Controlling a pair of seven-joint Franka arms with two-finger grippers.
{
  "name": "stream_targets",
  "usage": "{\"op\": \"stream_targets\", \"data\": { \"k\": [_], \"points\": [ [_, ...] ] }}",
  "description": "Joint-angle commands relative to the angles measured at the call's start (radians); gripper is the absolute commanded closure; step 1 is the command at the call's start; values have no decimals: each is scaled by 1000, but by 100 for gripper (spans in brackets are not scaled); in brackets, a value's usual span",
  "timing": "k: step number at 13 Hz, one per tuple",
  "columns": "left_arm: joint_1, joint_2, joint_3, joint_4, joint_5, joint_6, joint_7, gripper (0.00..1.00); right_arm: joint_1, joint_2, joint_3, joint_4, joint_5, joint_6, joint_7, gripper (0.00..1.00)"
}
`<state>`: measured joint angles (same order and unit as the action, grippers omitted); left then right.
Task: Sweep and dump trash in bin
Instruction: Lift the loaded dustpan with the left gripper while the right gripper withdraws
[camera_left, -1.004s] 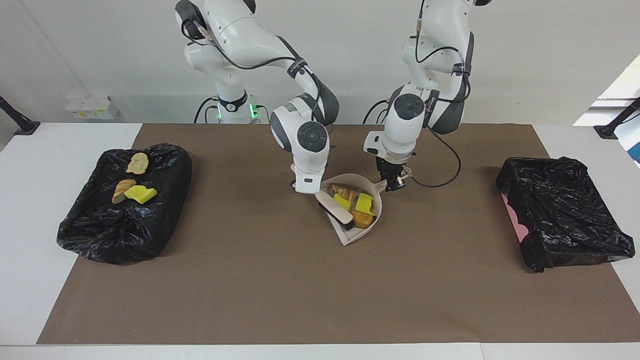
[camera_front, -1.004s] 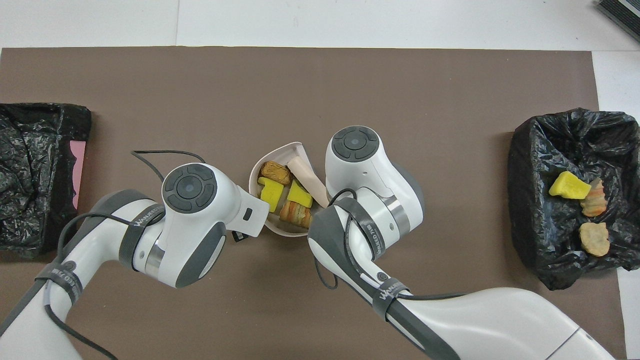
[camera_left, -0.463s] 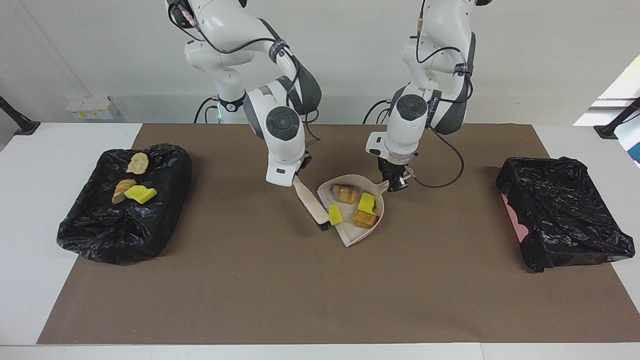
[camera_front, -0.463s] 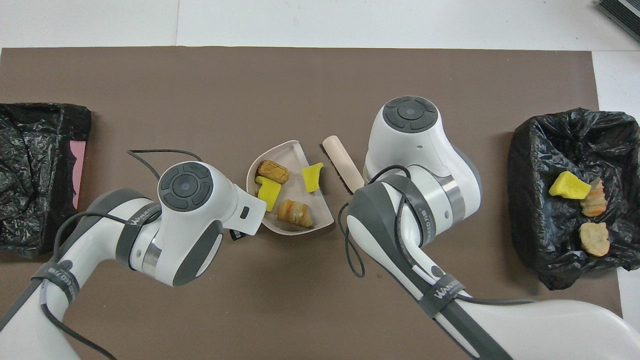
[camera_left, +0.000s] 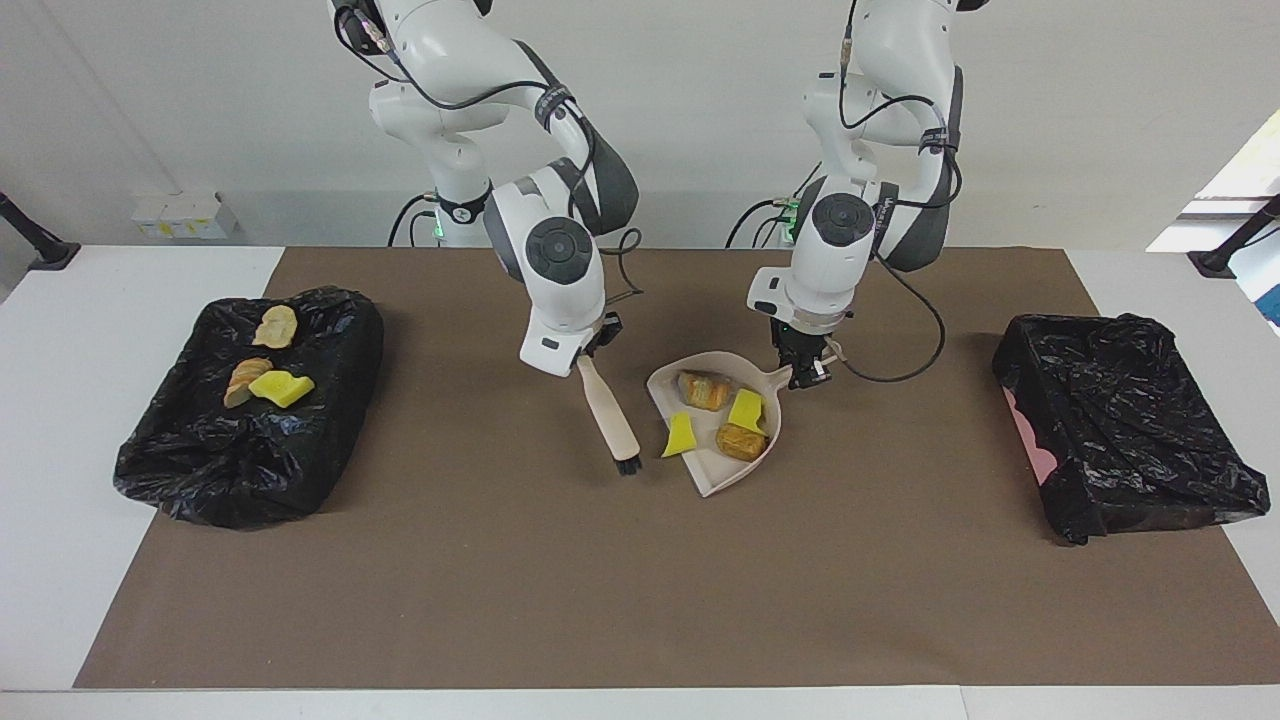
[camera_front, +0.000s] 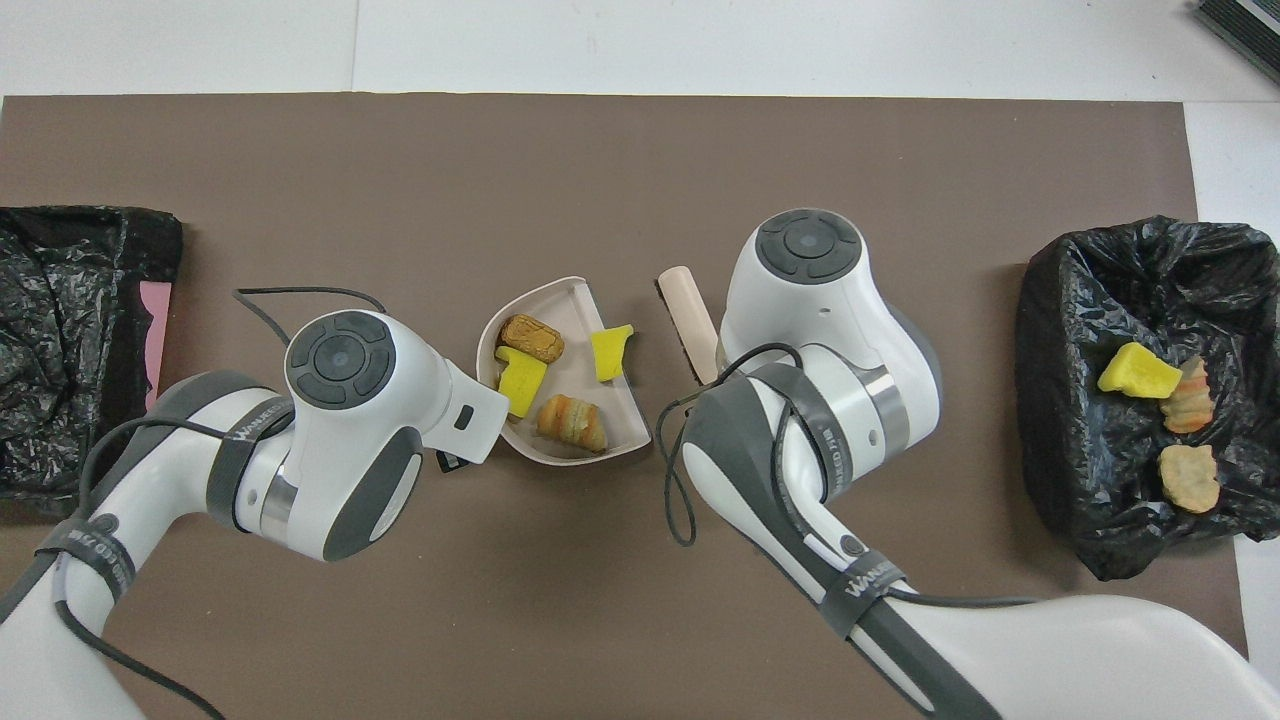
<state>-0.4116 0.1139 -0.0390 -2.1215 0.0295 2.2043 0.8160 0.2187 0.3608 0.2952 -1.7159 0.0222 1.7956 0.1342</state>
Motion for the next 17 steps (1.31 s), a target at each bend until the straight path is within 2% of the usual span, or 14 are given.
{"op": "stream_targets", "data": {
  "k": [1, 3, 6, 10, 12, 17],
  "points": [
    [22, -10, -2, 6, 21, 2, 90, 100, 47, 1, 13, -45, 19, 65, 59, 100],
    [33, -8, -4, 5, 21, 2, 117, 100, 73, -8, 28, -59, 41, 55, 27, 100],
    [33, -8, -4, 6, 21, 0, 118, 100, 77, -23, 45, -47, 217, -7, -57, 100],
    [37, -8, -2, 9, 18, 0, 159, 100, 61, -40, 39, -50, 193, -45, -48, 100],
    [92, -20, -5, 11, 9, -3, 233, 100, 35, -42, 36, -47, 153, -59, -30, 100],
    [154, -33, -2, 20, -42, -11, 373, 100, 22, -45, 39, -45, 140, -90, 143, 100]
  ]
}}
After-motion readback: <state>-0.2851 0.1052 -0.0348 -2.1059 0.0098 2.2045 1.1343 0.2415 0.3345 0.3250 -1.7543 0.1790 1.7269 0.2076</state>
